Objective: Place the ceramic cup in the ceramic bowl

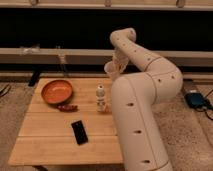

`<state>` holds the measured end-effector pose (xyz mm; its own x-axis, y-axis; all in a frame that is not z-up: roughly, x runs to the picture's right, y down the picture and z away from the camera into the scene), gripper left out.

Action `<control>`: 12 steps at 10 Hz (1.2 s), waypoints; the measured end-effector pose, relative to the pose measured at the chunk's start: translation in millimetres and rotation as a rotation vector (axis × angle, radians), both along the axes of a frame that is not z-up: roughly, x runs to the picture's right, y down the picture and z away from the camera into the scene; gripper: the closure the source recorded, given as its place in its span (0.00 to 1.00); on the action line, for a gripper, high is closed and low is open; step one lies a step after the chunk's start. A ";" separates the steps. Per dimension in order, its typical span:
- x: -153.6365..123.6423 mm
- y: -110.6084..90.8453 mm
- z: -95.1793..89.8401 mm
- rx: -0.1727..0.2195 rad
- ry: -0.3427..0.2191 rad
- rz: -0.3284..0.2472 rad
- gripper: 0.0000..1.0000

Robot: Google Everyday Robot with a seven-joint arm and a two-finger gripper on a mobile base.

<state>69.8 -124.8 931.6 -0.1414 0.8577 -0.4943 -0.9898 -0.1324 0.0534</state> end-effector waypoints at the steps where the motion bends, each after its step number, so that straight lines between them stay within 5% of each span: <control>1: -20.3 -1.0 5.1 -0.008 -0.028 -0.016 1.00; 5: -108.4 -4.5 15.6 -0.030 -0.155 -0.100 1.00; 8: -179.4 0.7 -8.4 -0.030 -0.262 -0.183 1.00; 12: -221.2 15.0 -44.2 -0.034 -0.348 -0.262 1.00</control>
<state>-151.5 -109.8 887.4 0.2587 0.8248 -0.5027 -0.9495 0.1215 -0.2894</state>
